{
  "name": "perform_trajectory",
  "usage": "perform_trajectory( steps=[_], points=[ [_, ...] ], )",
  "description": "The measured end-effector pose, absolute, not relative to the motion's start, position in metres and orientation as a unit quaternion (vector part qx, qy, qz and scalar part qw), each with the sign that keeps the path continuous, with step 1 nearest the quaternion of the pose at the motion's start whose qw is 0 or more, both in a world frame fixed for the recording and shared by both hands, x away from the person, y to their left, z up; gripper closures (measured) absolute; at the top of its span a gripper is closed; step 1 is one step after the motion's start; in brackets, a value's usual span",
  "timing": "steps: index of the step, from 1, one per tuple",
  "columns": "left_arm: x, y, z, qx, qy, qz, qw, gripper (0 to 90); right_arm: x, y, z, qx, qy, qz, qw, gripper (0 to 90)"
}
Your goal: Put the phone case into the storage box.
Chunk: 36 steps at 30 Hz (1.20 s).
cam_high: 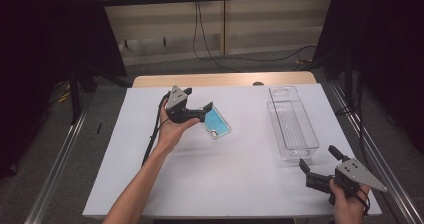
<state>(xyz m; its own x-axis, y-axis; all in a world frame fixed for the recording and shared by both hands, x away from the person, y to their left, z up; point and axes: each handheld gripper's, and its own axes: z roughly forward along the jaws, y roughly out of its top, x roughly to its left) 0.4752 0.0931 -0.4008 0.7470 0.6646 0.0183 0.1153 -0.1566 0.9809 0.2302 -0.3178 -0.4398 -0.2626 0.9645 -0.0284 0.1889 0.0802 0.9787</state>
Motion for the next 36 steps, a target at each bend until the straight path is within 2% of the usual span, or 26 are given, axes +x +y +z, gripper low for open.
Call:
perform_trajectory(
  steps=[9,16,21,23,28,30,31,33,36],
  points=[
    [0.485,0.075,-0.397,0.725,0.247,0.239,0.598,10.2,0.23,-0.318,-0.44,0.464,0.622,0.495,0.39,0.0],
    [0.492,0.068,-0.394,0.716,0.253,0.233,0.608,12.5,0.229,-0.318,-0.44,0.464,0.622,0.495,0.391,0.0],
    [0.497,0.063,-0.392,0.72,0.249,0.23,0.605,17.8,0.229,-0.319,-0.44,0.465,0.621,0.495,0.392,0.0],
    [0.498,0.061,-0.393,0.717,0.246,0.23,0.61,25.8,0.229,-0.319,-0.44,0.464,0.622,0.495,0.392,0.0],
    [0.498,0.057,-0.393,0.723,0.234,0.238,0.605,31.2,0.229,-0.319,-0.44,0.465,0.62,0.495,0.392,0.0],
    [0.498,0.056,-0.392,0.726,0.229,0.229,0.606,39.5,0.229,-0.319,-0.44,0.465,0.62,0.495,0.392,0.0],
    [0.498,0.056,-0.392,0.727,0.23,0.228,0.605,39.5,0.229,-0.319,-0.44,0.465,0.62,0.495,0.392,0.0],
    [0.499,0.055,-0.391,0.726,0.236,0.218,0.608,47.6,0.229,-0.319,-0.44,0.464,0.622,0.495,0.391,0.0],
    [0.5,0.055,-0.391,0.725,0.241,0.217,0.607,53.7,0.229,-0.319,-0.44,0.464,0.622,0.495,0.391,0.0]
  ],
)
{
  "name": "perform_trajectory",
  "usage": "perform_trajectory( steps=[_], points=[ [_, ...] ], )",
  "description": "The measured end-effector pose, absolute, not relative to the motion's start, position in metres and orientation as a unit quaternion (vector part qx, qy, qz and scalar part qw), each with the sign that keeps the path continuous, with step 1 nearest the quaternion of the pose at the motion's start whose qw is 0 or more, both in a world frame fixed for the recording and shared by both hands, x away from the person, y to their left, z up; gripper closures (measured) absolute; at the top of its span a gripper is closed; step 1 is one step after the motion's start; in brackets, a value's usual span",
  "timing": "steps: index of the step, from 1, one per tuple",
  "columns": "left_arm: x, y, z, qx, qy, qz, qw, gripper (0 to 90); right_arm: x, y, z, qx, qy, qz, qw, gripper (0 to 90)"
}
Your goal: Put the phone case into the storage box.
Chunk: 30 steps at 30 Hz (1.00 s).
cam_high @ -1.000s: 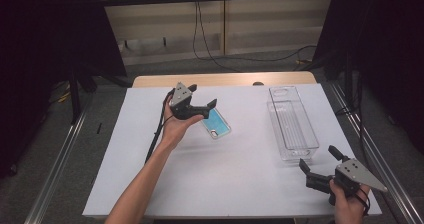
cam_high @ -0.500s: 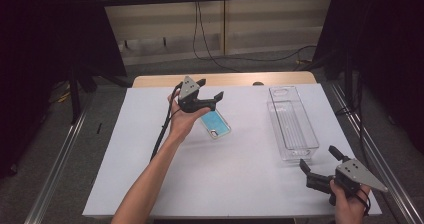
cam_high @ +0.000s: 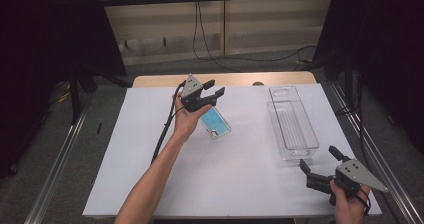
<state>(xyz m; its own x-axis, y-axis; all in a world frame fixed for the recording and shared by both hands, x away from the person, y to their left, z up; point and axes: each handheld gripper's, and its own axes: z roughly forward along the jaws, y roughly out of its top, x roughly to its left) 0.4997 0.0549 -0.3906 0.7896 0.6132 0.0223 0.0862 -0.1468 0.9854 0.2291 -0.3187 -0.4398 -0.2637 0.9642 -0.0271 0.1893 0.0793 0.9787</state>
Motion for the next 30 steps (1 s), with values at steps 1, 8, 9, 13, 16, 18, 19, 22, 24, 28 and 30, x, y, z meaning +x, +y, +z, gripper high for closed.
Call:
perform_trajectory(
  steps=[1,8,9,13,16,18,19,22,24,28,30],
  points=[
    [0.5,0.055,-0.39,0.729,0.239,0.213,0.605,58.3,0.229,-0.319,-0.44,0.464,0.622,0.495,0.391,0.0],
    [0.502,0.055,-0.39,0.739,0.237,0.196,0.599,79.9,0.229,-0.319,-0.44,0.464,0.621,0.496,0.391,0.0],
    [0.503,0.054,-0.391,0.741,0.236,0.189,0.599,82.7,0.229,-0.319,-0.44,0.464,0.621,0.496,0.391,0.0],
    [0.504,0.054,-0.392,0.75,0.24,0.179,0.59,90.0,0.229,-0.319,-0.44,0.465,0.621,0.496,0.391,0.0],
    [0.506,0.054,-0.393,0.756,0.236,0.176,0.584,90.0,0.229,-0.319,-0.44,0.464,0.621,0.496,0.391,0.0],
    [0.507,0.053,-0.394,0.763,0.238,0.169,0.577,90.0,0.229,-0.32,-0.44,0.464,0.621,0.496,0.391,0.0],
    [0.508,0.053,-0.394,0.764,0.241,0.163,0.576,90.0,0.229,-0.32,-0.44,0.464,0.621,0.496,0.391,0.0],
    [0.51,0.052,-0.395,0.78,0.24,0.148,0.558,90.0,0.229,-0.319,-0.44,0.464,0.621,0.497,0.391,0.0],
    [0.512,0.051,-0.395,0.79,0.243,0.142,0.545,90.0,0.229,-0.319,-0.44,0.464,0.621,0.497,0.39,0.0],
    [0.515,0.051,-0.394,0.798,0.254,0.128,0.531,90.0,0.229,-0.319,-0.44,0.464,0.621,0.497,0.39,0.0],
    [0.516,0.051,-0.394,0.806,0.254,0.125,0.52,90.0,0.229,-0.319,-0.44,0.464,0.621,0.497,0.39,0.0]
  ],
)
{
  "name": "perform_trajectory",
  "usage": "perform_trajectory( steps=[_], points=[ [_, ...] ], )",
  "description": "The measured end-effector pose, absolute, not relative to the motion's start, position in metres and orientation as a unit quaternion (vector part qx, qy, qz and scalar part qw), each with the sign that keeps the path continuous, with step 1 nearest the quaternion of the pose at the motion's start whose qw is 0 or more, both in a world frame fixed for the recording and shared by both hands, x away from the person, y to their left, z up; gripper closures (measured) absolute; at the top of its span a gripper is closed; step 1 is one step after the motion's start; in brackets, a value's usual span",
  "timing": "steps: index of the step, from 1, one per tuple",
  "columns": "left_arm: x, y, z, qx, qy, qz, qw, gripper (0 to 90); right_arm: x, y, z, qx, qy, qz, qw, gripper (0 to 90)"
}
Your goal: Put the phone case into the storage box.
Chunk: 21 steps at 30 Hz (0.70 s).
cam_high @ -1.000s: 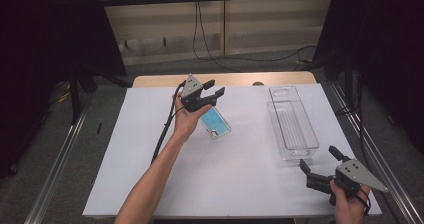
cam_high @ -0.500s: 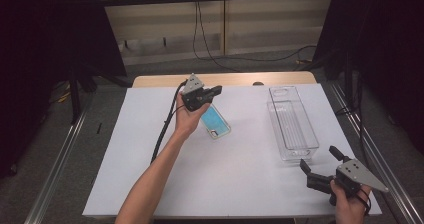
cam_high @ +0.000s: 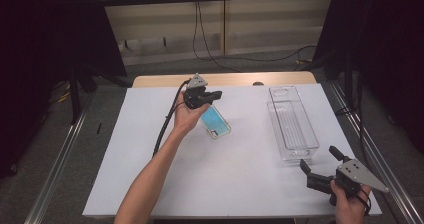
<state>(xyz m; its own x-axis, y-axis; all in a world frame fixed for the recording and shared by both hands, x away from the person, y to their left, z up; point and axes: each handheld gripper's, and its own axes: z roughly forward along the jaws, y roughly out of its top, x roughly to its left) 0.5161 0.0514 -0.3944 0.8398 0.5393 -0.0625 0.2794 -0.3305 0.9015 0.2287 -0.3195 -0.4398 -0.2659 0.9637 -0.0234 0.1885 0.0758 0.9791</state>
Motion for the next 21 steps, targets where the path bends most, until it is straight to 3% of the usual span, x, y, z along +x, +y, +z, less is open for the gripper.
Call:
perform_trajectory(
  steps=[6,21],
  points=[
    [0.518,0.048,-0.397,0.831,0.247,0.098,0.488,90.0,0.229,-0.319,-0.44,0.463,0.622,0.497,0.39,0.0],
    [0.527,0.037,-0.4,0.857,0.254,0.096,0.438,90.0,0.228,-0.319,-0.44,0.462,0.623,0.497,0.39,0.0]
  ],
)
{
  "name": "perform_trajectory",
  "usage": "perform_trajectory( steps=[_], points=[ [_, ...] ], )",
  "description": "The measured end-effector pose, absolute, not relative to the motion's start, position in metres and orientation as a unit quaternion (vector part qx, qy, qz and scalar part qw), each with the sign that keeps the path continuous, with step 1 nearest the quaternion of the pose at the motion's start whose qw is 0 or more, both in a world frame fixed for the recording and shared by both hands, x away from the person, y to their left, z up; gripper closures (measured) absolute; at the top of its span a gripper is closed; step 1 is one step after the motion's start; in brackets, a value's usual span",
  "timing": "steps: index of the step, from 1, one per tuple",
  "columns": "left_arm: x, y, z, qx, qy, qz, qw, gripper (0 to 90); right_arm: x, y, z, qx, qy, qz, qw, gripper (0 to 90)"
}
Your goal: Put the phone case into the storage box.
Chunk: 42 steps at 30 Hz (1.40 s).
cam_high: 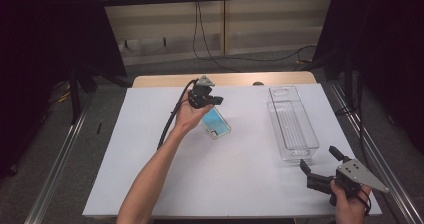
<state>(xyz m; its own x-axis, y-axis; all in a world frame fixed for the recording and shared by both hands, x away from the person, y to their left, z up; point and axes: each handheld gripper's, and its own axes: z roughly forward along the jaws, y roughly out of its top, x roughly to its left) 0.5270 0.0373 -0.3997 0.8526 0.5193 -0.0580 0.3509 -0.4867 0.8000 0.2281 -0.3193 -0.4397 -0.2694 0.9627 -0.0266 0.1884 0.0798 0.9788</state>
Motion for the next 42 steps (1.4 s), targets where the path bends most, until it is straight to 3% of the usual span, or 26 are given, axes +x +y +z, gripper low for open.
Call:
perform_trajectory(
  steps=[18,42],
  points=[
    [0.557,0.022,-0.427,0.883,0.292,0.086,0.356,90.0,0.228,-0.318,-0.44,0.46,0.624,0.5,0.386,0.0],
    [0.563,0.025,-0.443,0.894,0.299,0.088,0.322,90.0,0.229,-0.318,-0.44,0.46,0.625,0.5,0.383,0.0]
  ],
)
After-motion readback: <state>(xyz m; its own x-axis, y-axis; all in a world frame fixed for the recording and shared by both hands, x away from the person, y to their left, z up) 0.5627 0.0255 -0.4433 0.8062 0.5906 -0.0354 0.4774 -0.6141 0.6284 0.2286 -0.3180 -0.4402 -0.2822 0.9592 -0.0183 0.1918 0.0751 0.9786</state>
